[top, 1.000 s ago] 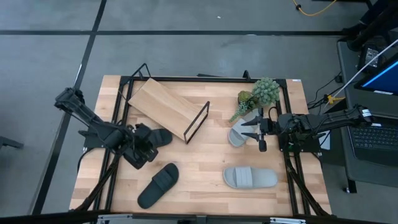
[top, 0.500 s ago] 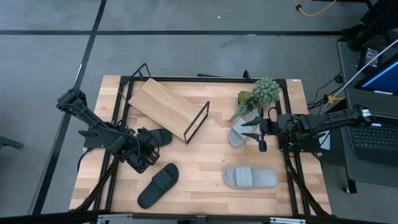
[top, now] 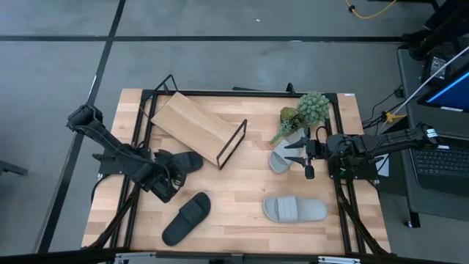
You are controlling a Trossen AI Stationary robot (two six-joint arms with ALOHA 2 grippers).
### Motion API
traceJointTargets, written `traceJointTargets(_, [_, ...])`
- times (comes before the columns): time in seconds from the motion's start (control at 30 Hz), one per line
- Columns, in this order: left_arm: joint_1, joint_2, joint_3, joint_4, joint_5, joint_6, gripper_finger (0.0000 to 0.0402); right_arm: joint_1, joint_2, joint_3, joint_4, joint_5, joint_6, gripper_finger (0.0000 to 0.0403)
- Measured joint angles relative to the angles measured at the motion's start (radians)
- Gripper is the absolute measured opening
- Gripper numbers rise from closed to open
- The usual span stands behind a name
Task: Pick and place slides into the shelf
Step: Put the top black slipper on the shelf
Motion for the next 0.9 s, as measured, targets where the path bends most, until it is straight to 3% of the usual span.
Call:
traceJointTargets(0.2, [0.000,0.000,-0.067,0.041,0.020,-0.085,0.0140,0.000,0.000,0.000,0.006,0.000,0.000,0.0180])
traceJointTargets(0.53, [0.000,0.000,-0.080,0.140,0.009,-0.025,0.0140,0.000,0.000,0.000,0.006,0.000,-0.002,0.0180])
traceJointTargets(0.9, [0.017,-0.001,-0.024,0.135,0.042,0.312,0.0140,0.000,0.000,0.000,0.006,0.000,-0.002,0.0180])
